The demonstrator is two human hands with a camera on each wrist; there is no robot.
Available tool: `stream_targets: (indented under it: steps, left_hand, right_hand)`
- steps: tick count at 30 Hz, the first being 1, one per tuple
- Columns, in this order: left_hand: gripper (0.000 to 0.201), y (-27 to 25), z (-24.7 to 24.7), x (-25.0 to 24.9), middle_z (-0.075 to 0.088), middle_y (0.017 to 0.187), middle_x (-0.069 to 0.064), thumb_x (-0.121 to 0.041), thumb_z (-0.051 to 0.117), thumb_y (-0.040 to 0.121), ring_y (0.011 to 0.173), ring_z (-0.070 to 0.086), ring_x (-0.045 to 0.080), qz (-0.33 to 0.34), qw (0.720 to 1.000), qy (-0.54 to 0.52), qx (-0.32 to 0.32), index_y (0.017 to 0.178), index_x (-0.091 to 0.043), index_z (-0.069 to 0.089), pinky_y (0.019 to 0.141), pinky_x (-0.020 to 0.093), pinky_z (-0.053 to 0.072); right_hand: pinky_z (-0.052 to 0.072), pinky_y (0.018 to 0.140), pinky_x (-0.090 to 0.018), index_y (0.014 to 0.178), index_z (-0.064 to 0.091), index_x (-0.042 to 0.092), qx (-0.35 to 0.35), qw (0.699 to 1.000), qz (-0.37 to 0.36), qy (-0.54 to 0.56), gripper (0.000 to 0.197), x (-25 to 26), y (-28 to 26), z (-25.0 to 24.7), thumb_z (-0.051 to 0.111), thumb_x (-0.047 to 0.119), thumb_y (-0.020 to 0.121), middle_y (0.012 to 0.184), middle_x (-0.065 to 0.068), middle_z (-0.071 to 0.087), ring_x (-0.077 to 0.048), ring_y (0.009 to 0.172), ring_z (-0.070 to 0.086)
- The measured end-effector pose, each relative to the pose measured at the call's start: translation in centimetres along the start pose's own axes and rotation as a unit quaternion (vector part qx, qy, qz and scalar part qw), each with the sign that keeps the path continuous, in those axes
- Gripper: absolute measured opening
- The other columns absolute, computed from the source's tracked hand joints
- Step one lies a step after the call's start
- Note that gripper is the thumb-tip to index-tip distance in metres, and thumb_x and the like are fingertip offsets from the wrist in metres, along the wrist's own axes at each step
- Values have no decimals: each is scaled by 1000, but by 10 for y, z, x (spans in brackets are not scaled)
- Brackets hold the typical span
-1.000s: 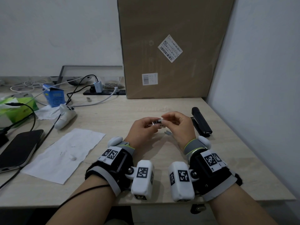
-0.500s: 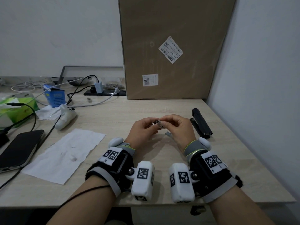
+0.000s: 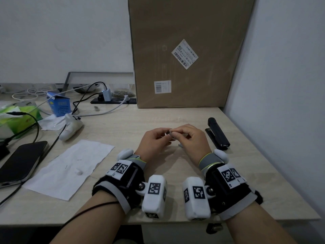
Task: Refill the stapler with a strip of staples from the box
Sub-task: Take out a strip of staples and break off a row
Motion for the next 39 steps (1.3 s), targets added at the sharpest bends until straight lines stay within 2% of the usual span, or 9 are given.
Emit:
stream_targets:
  steps: [3,9,12,14,18,25,29,34,39]
  left_hand:
    - [21,0,0,0,68,92,21,-9,57,90,64,63,-3,-3,1000,-8,-2,108,-2,67,58,9,45]
    - [24,0,-2,1,67,79,6,-6,55,90,58,60,-6,-6,1000,-6,-9,109,1,67,57,8,43]
    - [23,0,-1,0,69,90,21,-8,58,89,66,63,-3,-3,1000,-8,-7,109,-2,68,60,9,45]
    - [21,0,-1,1,66,93,29,-11,61,88,76,62,11,-4,1000,-15,-4,107,-7,69,62,10,47]
    - [25,1,0,3,60,85,18,-7,62,87,75,54,17,-6,1000,-12,2,111,-3,68,61,10,47]
    - [30,3,0,7,67,91,14,-7,61,87,81,60,15,-10,1000,-10,10,116,0,64,70,13,51]
    - [31,3,0,8,67,96,25,-9,61,88,85,60,17,-6,1000,11,14,117,-2,64,74,15,53]
    - [34,3,1,8,64,96,22,-10,60,89,91,60,20,-10,999,23,26,122,-2,61,78,15,54]
    - [36,1,0,8,69,106,17,-6,59,88,92,63,16,-19,1000,-12,21,123,1,59,81,16,54]
  right_hand:
    - [48,71,-14,88,74,11,6,1000,-8,-20,11,0,0,1,65,11,82,88,-3,68,-6,81,61]
    - [44,71,-7,92,74,10,17,999,-24,-21,13,3,-2,2,67,12,81,89,-2,67,0,81,60]
    - [45,71,-10,91,74,10,3,1000,-15,-22,13,1,0,1,68,11,79,88,-2,68,-3,82,61]
    - [45,71,-7,90,74,9,-22,1000,-10,-20,13,-2,1,-3,69,9,79,87,-2,67,1,79,61]
    - [45,70,-7,88,74,9,-29,999,-9,-37,12,-4,2,-5,70,7,77,83,-1,65,-2,77,61]
    - [44,68,-7,89,75,8,-12,998,-11,-64,14,-7,2,-4,70,6,76,82,0,62,-4,75,58]
    - [44,67,-9,90,75,8,-2,997,-13,-81,14,-6,3,-3,69,7,77,84,-2,62,-4,73,56]
    - [50,69,-21,90,74,5,11,995,-24,-99,14,-3,3,-2,69,7,77,83,-3,61,-14,75,59]
    - [47,67,-11,90,74,5,14,994,-28,-100,14,-3,2,-2,71,7,76,85,-9,65,-12,74,59]
Point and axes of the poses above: each hand's wrist, its own y-axis towards the middle knuckle, its own z-axis out of the palm, x = y × z, the point moved 5 cm from there along y, towards the middle knuckle
